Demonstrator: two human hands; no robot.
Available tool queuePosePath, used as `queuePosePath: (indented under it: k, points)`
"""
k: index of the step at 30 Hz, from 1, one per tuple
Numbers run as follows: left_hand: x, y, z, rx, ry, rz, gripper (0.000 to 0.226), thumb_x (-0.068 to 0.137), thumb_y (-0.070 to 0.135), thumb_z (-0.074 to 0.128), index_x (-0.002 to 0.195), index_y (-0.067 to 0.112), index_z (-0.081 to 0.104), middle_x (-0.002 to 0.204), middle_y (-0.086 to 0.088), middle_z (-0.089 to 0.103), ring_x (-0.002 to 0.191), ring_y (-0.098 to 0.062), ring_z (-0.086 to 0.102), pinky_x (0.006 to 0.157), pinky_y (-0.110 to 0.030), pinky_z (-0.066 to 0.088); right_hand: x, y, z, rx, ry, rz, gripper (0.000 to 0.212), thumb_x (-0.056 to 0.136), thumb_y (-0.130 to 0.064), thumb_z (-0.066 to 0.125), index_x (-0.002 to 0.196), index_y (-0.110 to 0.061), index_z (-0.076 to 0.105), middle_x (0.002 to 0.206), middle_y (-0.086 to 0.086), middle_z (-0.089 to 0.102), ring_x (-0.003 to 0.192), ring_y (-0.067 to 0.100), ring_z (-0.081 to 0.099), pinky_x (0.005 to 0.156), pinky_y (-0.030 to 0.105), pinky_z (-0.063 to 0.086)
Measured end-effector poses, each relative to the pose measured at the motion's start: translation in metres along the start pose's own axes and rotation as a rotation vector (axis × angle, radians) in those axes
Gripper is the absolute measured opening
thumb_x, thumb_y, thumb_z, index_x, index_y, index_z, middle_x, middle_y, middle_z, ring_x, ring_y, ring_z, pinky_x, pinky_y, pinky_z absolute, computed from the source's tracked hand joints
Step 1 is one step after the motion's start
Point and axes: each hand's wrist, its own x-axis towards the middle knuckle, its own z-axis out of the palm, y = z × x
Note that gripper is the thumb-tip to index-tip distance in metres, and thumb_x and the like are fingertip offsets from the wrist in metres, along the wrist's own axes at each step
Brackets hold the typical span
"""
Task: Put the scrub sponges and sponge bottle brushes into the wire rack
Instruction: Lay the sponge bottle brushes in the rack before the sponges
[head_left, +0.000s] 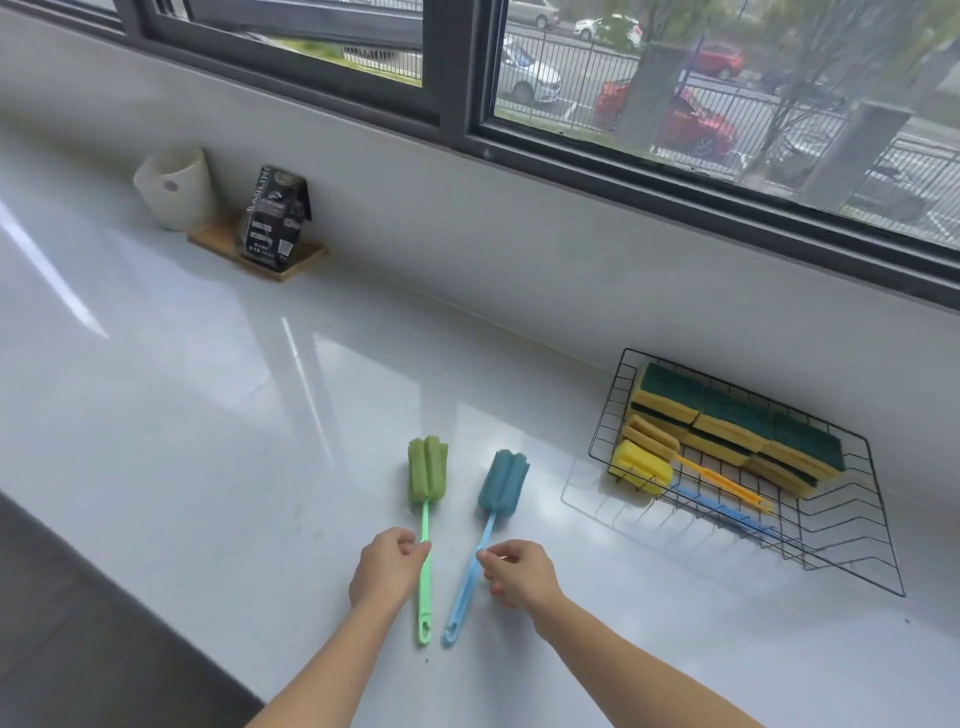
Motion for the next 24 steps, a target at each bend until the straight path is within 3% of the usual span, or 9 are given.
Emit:
queuePosePath:
  k: [5, 9, 12, 16, 18, 21, 24]
  points:
    - [0.009, 0.010, 0.001, 0.129, 0.014, 0.040, 0.024, 0.085, 0.031, 0.063, 0.107, 0.022, 0.065, 0.105, 0.003, 0.069, 0.101, -0.021, 0.064, 0.080, -0.028, 0.048, 0.002, 0.003, 0.010, -0.128, 0.017, 0.009, 0.015, 0.080, -0.029, 0.069, 0.074, -0.021, 0.057, 0.071, 0.000, 0.062, 0.056, 0.015, 0.057, 0.058, 0.026, 0.046]
    - [0.014, 0.011, 0.002, 0.114, -0.001, 0.057, 0.023, 0.083, 0.027, 0.067, 0.104, 0.018, 0.068, 0.103, -0.001, 0.071, 0.099, -0.022, 0.065, 0.081, -0.028, 0.049, 0.004, 0.000, 0.013, -0.236, 0.032, 0.003, 0.021, 0.080, -0.025, 0.068, 0.066, -0.024, 0.053, 0.069, -0.004, 0.057, 0.064, 0.017, 0.056, 0.063, 0.025, 0.046]
    - [0.012, 0.013, 0.003, 0.019, -0.040, 0.091, 0.022, 0.081, 0.022, 0.070, 0.101, 0.014, 0.070, 0.099, -0.006, 0.073, 0.093, -0.024, 0.068, 0.083, -0.029, 0.053, -0.001, -0.003, 0.005, -0.110, -0.029, -0.018, 0.014, 0.084, -0.010, 0.065, 0.076, -0.013, 0.054, 0.067, 0.004, 0.057, 0.052, 0.015, 0.053, 0.057, 0.025, 0.046]
    - [0.002, 0.040, 0.005, -0.123, -0.065, 0.249, 0.014, 0.080, 0.017, 0.071, 0.094, 0.017, 0.073, 0.081, -0.002, 0.073, 0.076, -0.020, 0.071, 0.075, -0.039, 0.059, -0.019, -0.014, -0.017, 0.053, -0.065, -0.075, 0.007, 0.089, -0.007, 0.057, 0.085, -0.012, 0.053, 0.080, 0.009, 0.070, 0.051, 0.017, 0.055, 0.048, 0.022, 0.046]
    - [-0.006, 0.062, 0.006, -0.188, -0.088, 0.324, 0.010, 0.081, 0.016, 0.070, 0.087, 0.024, 0.073, 0.074, 0.004, 0.072, 0.067, -0.010, 0.070, 0.066, -0.033, 0.060, -0.029, -0.018, -0.036, 0.095, -0.038, -0.125, 0.007, 0.090, -0.007, 0.055, 0.087, -0.013, 0.055, 0.081, 0.006, 0.072, 0.053, 0.014, 0.057, 0.050, 0.021, 0.048]
    - [-0.019, 0.094, 0.016, -0.318, -0.152, 0.399, 0.026, 0.081, 0.012, 0.069, 0.071, 0.035, 0.067, 0.067, 0.009, 0.072, 0.052, 0.000, 0.067, 0.051, -0.017, 0.052, -0.044, -0.022, -0.078, 0.087, 0.043, -0.191, 0.011, 0.091, -0.006, 0.052, 0.091, -0.016, 0.059, 0.083, 0.005, 0.070, 0.058, 0.012, 0.058, 0.055, 0.022, 0.052]
    - [-0.036, 0.122, 0.036, -0.414, -0.235, 0.385, 0.017, 0.081, 0.011, 0.069, 0.075, 0.027, 0.071, 0.067, 0.005, 0.073, 0.052, -0.002, 0.067, 0.049, -0.013, 0.049, -0.054, -0.023, -0.129, -0.019, 0.162, -0.253, 0.009, 0.089, -0.013, 0.061, 0.094, -0.021, 0.061, 0.086, 0.006, 0.067, 0.062, 0.011, 0.059, 0.055, 0.021, 0.052]
